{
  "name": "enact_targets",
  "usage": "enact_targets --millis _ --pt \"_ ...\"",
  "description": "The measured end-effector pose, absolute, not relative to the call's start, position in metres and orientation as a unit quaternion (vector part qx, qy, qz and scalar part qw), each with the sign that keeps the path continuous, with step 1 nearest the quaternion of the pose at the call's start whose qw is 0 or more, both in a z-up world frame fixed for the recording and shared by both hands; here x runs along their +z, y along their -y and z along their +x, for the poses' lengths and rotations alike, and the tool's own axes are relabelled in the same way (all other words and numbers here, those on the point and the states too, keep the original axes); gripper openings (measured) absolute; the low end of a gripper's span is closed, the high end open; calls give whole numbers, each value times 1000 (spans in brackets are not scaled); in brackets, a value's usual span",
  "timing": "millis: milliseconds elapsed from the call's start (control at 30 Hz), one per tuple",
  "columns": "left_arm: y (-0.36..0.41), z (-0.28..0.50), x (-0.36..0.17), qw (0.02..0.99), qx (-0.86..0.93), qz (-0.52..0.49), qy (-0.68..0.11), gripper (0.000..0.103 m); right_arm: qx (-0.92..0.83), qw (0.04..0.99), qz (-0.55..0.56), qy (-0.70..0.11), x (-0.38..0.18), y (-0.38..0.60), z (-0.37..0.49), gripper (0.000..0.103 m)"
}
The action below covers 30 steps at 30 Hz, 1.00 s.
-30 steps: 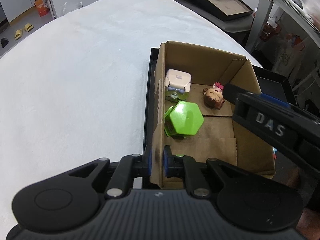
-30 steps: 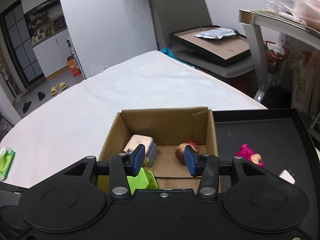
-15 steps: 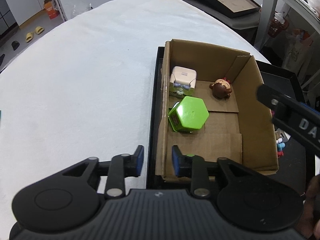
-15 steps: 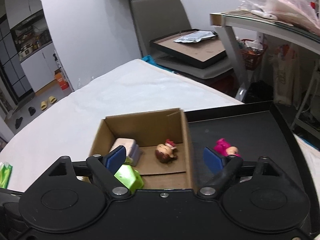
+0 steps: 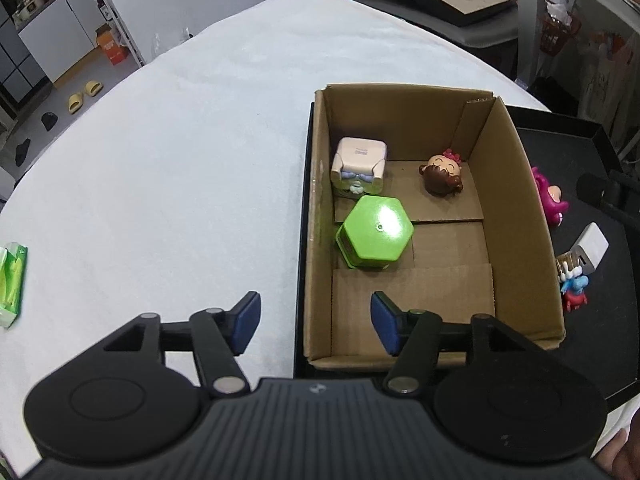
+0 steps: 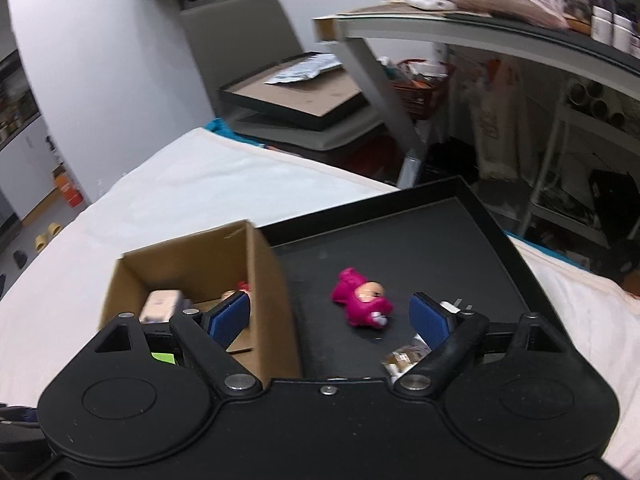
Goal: Organize rigid objects
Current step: 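Move the right gripper to the white charger plug and close on it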
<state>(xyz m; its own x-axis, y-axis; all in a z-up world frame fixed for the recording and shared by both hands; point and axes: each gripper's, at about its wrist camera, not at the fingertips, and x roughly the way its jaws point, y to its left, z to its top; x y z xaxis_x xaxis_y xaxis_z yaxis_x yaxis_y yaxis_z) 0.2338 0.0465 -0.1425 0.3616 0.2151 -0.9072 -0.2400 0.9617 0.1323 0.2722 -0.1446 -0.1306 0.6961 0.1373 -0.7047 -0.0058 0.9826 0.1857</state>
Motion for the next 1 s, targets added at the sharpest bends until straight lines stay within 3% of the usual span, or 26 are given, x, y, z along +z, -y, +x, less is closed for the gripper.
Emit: enact_targets --millis 1000 --pt "-30 258 -144 801 183 35 -570 64 -81 865 99 -486 -209 190 313 86"
